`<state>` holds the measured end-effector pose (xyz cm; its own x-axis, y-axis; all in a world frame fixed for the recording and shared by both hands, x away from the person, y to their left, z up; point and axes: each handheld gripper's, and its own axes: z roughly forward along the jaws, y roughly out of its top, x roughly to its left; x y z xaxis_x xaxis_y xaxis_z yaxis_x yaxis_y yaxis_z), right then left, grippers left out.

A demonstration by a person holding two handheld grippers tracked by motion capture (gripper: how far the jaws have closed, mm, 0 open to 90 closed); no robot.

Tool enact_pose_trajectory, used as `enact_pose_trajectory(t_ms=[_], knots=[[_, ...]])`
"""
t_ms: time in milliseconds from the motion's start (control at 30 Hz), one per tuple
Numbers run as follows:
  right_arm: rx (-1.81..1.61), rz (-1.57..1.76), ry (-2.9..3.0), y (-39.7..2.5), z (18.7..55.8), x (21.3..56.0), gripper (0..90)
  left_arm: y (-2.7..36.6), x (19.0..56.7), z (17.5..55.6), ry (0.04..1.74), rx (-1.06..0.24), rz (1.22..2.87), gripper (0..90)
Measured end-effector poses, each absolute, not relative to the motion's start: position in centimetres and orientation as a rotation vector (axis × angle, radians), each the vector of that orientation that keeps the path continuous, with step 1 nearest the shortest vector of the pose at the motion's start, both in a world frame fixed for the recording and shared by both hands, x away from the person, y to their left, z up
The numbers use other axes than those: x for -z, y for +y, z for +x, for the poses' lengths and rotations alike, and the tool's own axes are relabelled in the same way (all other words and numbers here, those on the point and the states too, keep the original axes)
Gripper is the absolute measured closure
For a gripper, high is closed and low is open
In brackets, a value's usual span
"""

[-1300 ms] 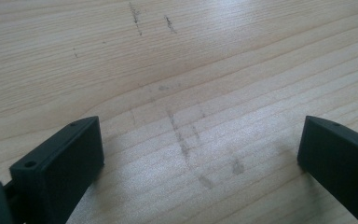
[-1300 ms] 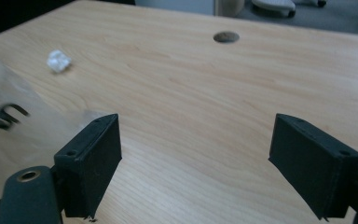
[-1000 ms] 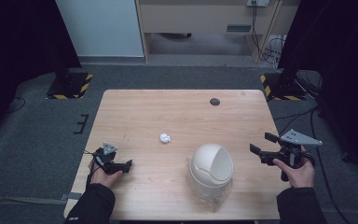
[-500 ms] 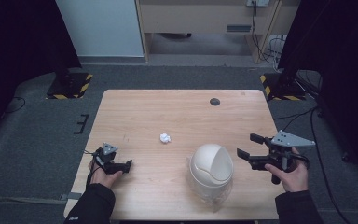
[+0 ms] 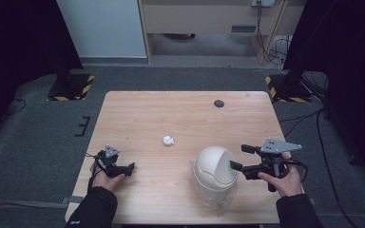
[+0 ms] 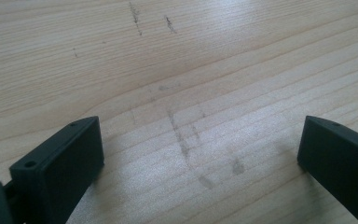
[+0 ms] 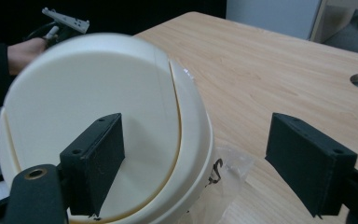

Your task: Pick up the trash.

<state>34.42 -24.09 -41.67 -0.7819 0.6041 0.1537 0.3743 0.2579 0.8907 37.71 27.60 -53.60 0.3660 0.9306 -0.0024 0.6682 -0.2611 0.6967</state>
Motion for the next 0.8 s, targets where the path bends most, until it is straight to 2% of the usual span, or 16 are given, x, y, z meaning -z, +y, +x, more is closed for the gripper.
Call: enact_pose_trajectory(t_ms=[500,800], knots=[[-1.441,0.965,2.394,-23.3,35.4,43.7,19.2,27.6,53.6,37.7,1.379,-0.557,2.021,0.0],[-1.449,0.967,2.395,-23.2,35.4,43.7,20.0,27.6,53.6,37.7,1.378,-0.557,2.021,0.0]])
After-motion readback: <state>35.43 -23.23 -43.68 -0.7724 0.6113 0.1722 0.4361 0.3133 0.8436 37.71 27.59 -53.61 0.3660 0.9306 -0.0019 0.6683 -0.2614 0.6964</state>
